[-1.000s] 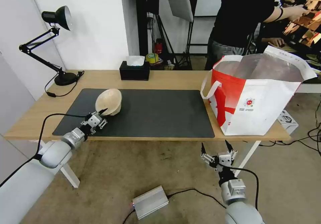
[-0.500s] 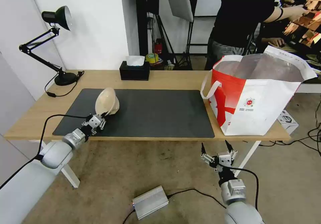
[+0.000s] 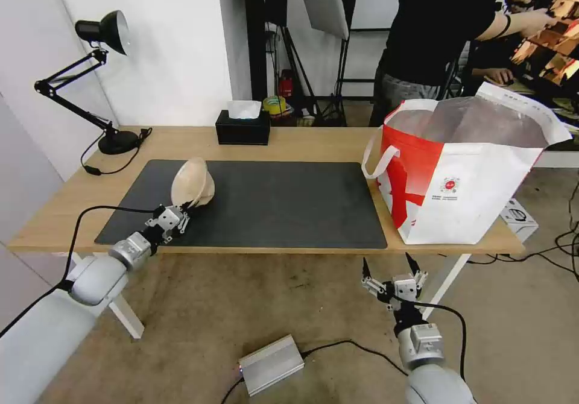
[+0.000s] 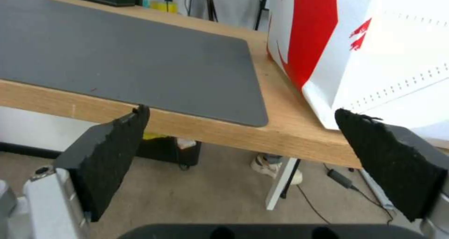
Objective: Pick up the trash from the table and place it into the takeout bag.
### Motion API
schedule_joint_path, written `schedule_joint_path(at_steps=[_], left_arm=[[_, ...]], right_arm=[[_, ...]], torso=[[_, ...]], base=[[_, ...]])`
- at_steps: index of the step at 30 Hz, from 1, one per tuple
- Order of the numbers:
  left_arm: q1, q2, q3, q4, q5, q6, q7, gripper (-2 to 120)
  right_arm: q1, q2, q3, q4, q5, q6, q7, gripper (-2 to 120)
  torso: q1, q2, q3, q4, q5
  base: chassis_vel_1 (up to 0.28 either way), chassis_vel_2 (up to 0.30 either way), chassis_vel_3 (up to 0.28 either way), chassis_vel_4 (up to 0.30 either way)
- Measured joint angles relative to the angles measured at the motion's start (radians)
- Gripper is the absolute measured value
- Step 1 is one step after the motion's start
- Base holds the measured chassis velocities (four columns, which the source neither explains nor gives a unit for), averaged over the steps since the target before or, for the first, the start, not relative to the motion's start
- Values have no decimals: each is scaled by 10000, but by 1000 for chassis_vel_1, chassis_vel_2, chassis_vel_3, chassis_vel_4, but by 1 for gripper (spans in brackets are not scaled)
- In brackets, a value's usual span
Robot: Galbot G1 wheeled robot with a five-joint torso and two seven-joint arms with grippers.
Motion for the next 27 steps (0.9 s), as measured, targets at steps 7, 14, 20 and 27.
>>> schedule_joint_path(at_steps=[7, 14, 20, 27], left_arm=[[122, 365, -290, -974, -289, -1, 135, 0], [-25, 747, -262, -1812, -646, -32, 201, 0], [-750, 889, 340, -2000, -877, -363, 350, 0], [-2157, 1088, 1424, -1960, -1478, -749, 539, 0]], right_arm=[[39, -1, -24, 53, -3, 0, 1, 100], [78, 13, -61, 81, -3, -4, 1, 100], [87, 16, -137, 105, -3, -7, 2, 100], [63, 22, -180, 152, -6, -13, 1, 100]], torso=[[0, 0, 0, 0, 1], [-1, 0, 0, 0, 1], [0, 1, 0, -1, 1], [-1, 0, 0, 0, 0]], base=[[0, 0, 0, 0], [0, 0, 0, 0], [0, 0, 0, 0], [0, 0, 0, 0]])
